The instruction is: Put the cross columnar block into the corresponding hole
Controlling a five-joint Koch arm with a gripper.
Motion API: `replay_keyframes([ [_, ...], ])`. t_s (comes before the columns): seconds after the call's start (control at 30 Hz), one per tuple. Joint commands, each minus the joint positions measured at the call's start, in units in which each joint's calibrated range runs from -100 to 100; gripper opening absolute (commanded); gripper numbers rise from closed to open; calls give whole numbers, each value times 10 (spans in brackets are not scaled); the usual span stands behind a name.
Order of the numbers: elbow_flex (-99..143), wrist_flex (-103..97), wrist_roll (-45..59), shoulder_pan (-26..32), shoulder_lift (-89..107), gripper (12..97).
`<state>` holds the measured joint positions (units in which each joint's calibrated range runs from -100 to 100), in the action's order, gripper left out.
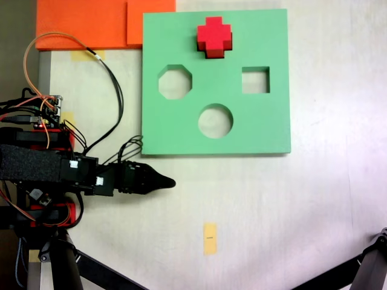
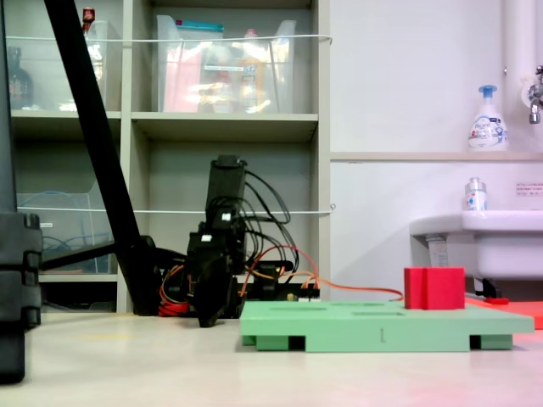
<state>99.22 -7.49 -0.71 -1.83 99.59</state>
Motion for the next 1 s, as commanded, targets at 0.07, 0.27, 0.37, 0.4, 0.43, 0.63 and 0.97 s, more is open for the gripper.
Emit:
replay_keyframes([
  [0.07,8,61,0,12,4,462],
  [0.27,8,61,0,29,4,462],
  [0.37,8,62,0,47,4,462],
  [0.4,8,61,0,47,4,462],
  [0.43,8,61,0,47,4,462],
  [0.63,8,61,0,47,4,462],
  [0.97,8,62,-1,43,4,462],
])
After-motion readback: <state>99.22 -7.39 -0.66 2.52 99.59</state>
